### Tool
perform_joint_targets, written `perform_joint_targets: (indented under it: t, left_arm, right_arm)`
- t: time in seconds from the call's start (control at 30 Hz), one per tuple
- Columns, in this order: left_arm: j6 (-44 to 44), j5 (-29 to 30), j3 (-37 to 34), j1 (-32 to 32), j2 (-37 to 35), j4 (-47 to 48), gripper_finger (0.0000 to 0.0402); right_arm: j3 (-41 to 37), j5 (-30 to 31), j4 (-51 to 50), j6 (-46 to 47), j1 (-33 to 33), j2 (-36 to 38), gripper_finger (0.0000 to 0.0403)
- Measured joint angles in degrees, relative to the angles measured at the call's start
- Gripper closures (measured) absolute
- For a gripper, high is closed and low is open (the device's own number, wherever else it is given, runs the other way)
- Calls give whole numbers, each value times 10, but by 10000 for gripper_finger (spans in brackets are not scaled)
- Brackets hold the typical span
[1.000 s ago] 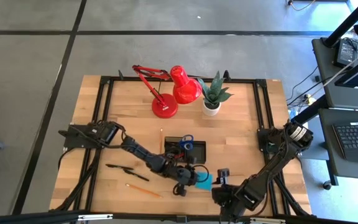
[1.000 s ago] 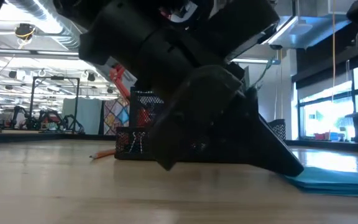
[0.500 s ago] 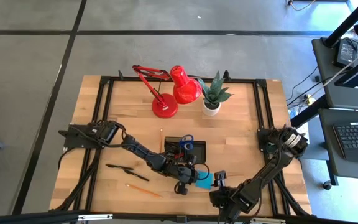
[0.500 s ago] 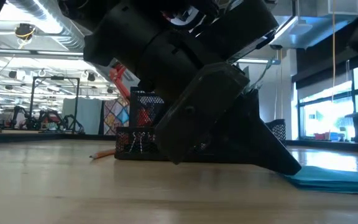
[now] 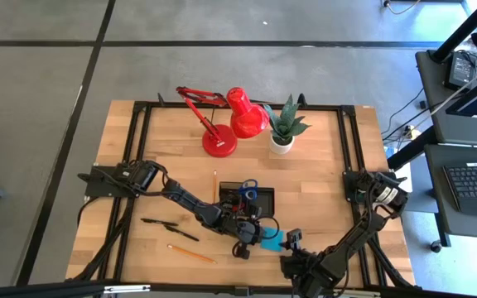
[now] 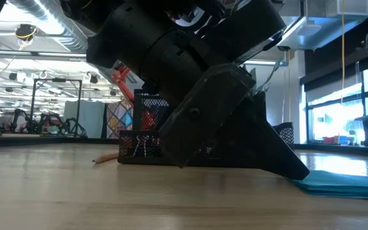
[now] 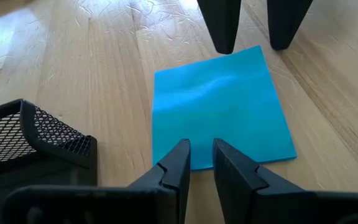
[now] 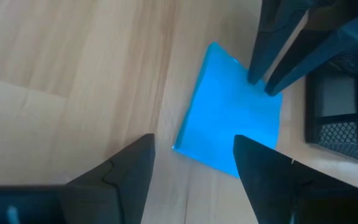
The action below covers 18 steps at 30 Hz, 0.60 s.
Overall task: Pick and place office supplies into organizer
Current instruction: Put the sticky notes into the black desk organizer
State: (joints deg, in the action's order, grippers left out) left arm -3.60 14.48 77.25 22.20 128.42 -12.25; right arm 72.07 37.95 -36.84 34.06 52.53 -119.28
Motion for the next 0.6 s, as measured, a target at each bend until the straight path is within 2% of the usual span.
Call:
perform_joint_targets:
  t: [0.6]
  left_arm:
    - [0, -7, 0, -2, 0, 1, 339]
  right_arm:
    - [3, 60, -64, -1, -1, -7, 178]
